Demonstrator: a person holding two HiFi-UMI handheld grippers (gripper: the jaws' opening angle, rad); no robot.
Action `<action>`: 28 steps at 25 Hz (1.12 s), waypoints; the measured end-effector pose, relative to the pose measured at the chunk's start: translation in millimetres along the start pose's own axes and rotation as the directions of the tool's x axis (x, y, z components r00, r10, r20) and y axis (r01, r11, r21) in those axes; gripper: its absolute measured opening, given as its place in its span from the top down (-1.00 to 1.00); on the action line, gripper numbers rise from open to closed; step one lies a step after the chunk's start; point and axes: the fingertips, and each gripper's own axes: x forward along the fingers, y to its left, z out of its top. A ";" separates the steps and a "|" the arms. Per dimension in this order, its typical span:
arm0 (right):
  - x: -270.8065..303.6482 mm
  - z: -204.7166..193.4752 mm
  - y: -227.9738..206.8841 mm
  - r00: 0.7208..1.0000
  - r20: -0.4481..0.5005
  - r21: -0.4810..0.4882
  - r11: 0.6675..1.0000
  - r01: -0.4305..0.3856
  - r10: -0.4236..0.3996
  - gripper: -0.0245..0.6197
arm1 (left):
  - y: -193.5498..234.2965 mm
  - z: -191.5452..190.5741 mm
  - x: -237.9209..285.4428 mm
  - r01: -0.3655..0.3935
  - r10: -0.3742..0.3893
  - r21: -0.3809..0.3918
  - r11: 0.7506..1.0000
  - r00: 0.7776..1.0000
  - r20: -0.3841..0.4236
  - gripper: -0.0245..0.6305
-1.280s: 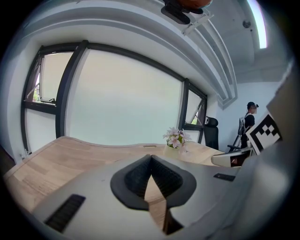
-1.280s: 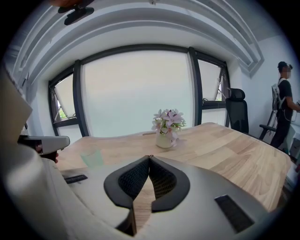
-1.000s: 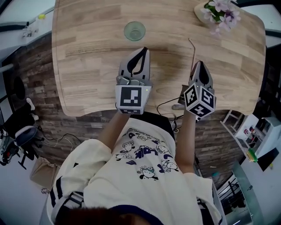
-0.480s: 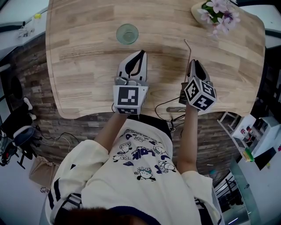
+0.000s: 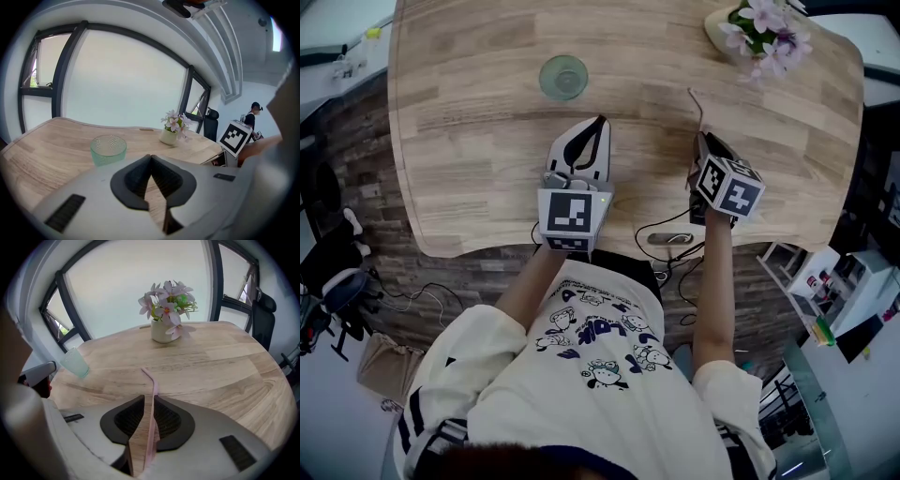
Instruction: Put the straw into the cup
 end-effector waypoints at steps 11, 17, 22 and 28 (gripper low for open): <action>16.7 -18.2 -3.3 0.993 -0.116 -0.009 1.000 -0.019 0.018 0.73 | 3.6 -8.7 -0.3 -0.012 0.011 -0.028 1.000 1.000 -0.023 0.83; 21.9 -13.7 -8.7 0.979 -0.202 -0.033 0.999 -0.007 0.001 0.74 | 3.0 -9.4 1.8 -0.019 0.018 -0.049 0.999 1.000 -0.021 0.83; 25.3 -13.9 -5.9 0.958 -0.285 -0.116 0.993 -0.003 -0.030 0.78 | 3.4 -12.6 1.4 -0.024 0.022 -0.061 0.998 1.000 -0.021 0.83; 25.1 -15.1 -4.3 0.956 -0.292 -0.108 0.994 0.002 -0.034 0.83 | 1.5 -14.5 -2.3 -0.018 0.017 -0.069 0.997 1.000 -0.023 0.83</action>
